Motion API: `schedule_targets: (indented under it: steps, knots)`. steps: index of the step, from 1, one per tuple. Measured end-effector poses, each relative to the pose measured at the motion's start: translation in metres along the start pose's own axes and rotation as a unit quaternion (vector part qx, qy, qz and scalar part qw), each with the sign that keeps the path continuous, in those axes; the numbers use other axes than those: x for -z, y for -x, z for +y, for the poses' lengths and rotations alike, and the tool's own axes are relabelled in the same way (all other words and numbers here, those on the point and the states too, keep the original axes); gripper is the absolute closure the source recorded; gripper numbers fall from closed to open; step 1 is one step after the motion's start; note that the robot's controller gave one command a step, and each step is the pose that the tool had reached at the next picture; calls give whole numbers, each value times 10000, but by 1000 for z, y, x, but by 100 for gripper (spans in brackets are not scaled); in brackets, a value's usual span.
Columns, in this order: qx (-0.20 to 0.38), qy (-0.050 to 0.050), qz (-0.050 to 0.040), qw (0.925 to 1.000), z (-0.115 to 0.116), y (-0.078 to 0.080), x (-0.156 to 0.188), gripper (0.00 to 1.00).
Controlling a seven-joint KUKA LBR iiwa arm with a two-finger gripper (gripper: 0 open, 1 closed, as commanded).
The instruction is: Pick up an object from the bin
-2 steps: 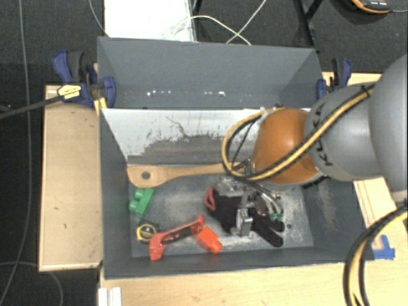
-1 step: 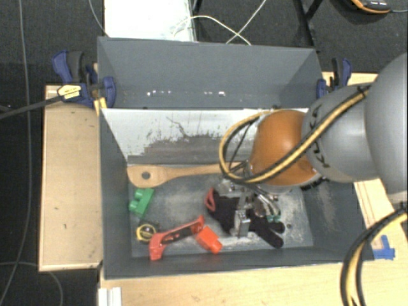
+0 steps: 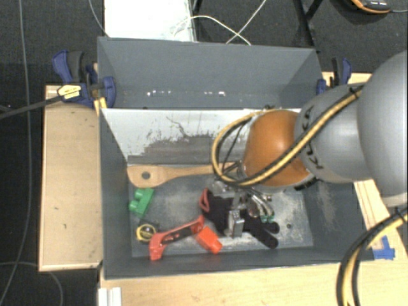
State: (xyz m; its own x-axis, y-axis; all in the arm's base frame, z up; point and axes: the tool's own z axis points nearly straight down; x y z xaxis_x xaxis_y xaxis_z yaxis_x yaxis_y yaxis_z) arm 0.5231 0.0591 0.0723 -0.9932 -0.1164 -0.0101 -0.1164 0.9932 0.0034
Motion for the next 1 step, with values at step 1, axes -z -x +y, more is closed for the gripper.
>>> schedule_targets:
  steps: [1]
  knots:
    - [-260, 3, -11, 9997, 1, -18, -1, 0]
